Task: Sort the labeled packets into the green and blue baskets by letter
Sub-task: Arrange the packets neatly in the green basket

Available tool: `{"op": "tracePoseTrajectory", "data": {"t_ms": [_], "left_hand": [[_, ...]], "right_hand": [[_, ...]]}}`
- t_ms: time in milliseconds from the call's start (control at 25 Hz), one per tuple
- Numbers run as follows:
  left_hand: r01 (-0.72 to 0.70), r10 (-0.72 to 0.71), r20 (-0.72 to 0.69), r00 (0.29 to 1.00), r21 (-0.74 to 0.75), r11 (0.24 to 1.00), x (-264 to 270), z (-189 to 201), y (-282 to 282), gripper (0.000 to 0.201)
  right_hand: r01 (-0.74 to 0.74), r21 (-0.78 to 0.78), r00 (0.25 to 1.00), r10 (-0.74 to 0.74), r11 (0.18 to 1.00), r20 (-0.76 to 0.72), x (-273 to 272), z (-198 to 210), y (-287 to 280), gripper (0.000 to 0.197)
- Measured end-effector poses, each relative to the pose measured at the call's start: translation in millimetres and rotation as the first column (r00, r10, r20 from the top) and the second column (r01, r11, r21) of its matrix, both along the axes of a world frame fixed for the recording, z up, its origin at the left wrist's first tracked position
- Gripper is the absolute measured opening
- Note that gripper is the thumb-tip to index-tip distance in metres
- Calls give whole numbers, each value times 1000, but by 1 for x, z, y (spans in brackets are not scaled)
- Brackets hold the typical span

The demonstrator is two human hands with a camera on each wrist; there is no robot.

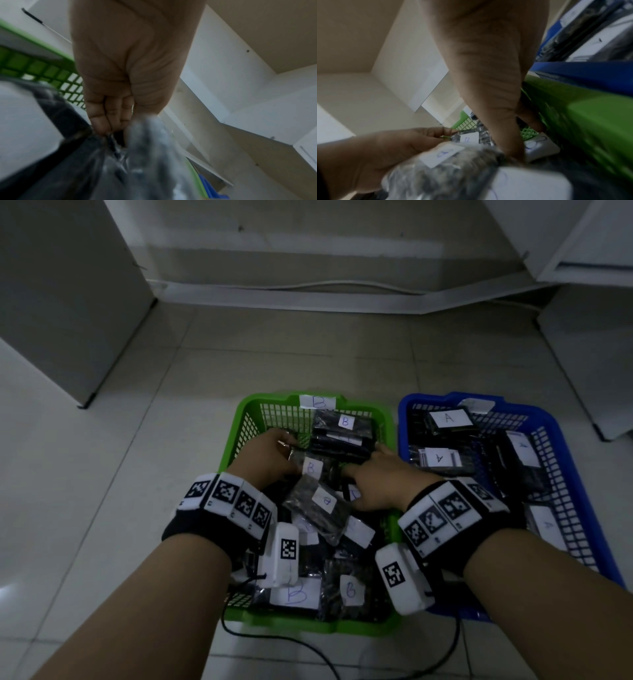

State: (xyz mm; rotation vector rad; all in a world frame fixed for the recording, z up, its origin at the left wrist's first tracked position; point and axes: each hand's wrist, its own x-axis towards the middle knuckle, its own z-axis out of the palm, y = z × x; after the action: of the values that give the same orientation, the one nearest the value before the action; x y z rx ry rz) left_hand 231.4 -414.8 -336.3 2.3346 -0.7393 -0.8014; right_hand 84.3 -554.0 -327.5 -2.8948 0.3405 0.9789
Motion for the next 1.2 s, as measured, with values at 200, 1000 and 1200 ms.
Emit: {"op": "tracePoseTrajectory", "data": {"t_ms": [200, 1000, 1200], "left_hand": [[-159, 153, -82, 985, -69, 985, -4, 5, 17, 31], [-273, 147, -431, 890, -247, 930, -12, 15, 36, 47], [318, -317, -293, 902, -46, 947, -11, 15, 40, 42]], "right_hand": [[55, 15, 998, -55, 998, -41, 4, -10, 23, 37], [309, 532, 736, -552, 789, 392, 33, 5, 27, 28], [373, 244, 853, -434, 895, 290, 23, -16, 11, 48]]}}
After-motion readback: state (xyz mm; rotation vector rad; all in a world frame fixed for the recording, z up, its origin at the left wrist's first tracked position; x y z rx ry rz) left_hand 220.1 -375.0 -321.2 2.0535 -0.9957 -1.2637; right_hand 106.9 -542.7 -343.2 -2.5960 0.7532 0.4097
